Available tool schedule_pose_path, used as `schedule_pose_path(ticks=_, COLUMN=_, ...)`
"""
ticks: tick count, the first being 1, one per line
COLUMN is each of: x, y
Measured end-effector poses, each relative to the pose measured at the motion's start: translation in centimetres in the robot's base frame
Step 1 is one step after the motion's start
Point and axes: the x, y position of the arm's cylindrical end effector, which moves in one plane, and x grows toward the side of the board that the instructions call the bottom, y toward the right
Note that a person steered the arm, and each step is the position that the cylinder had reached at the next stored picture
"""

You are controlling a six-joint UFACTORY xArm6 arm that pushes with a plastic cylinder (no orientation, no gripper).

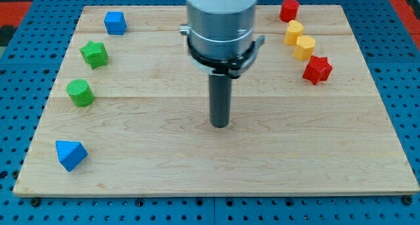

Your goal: Place your arm below the red star

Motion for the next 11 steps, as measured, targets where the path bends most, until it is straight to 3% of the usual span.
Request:
schedule_pose_path(ticks=2, x=0.5, y=4.7)
schedule_pose_path(ticks=5, x=1.3, y=6.3)
schedule_pose_path(ticks=7, x=1.9, y=16.2)
schedule_pose_path(ticks=9, x=2.0, y=16.7)
schedule_pose_path(ticks=10, x=3.2, y=19.1)
schedule_pose_path(ticks=11, x=2.2, y=25.6)
